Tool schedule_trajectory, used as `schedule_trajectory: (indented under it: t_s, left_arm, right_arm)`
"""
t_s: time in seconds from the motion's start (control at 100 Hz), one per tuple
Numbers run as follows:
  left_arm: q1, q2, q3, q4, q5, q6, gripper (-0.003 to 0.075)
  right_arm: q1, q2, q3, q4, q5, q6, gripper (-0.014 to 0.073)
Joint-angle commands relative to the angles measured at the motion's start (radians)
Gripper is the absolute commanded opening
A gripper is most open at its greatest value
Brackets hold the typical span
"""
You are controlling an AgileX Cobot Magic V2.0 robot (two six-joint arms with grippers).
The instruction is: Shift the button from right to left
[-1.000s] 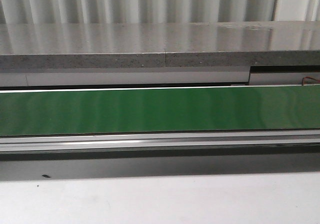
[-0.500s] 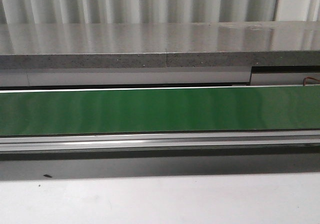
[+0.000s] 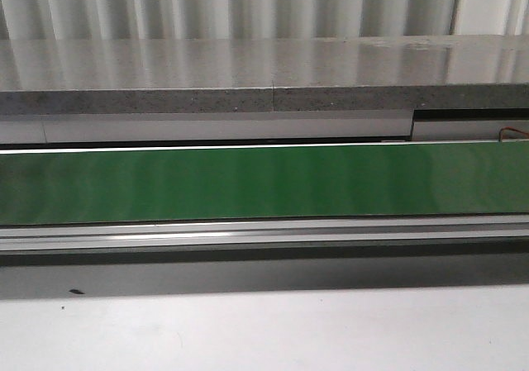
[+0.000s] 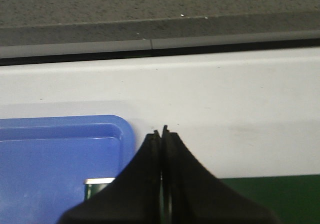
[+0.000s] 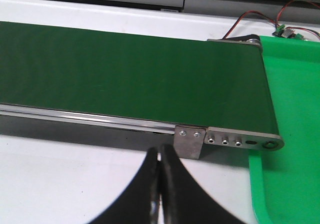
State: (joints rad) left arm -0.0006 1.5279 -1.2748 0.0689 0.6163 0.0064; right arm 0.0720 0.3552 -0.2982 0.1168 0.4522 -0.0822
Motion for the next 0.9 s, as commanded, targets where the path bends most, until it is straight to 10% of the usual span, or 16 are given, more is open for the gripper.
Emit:
schedule_trajectory:
  t_s: [0.0,0.89]
  left_arm:
    - [-0.040,-0.080,0.032,0.003,-0.092,-0.016,-0.0020]
    - [-0.137,-0.766,0.759,-0.088,-0.477,0.002,-0.0020]
  right_arm:
    - [0.002,0.001,-0.026,-0.006,-0.076,-0.009,-0.0068]
    - [0.002,0.001,-0.026,-0.006,-0.076,-0.009,-0.0068]
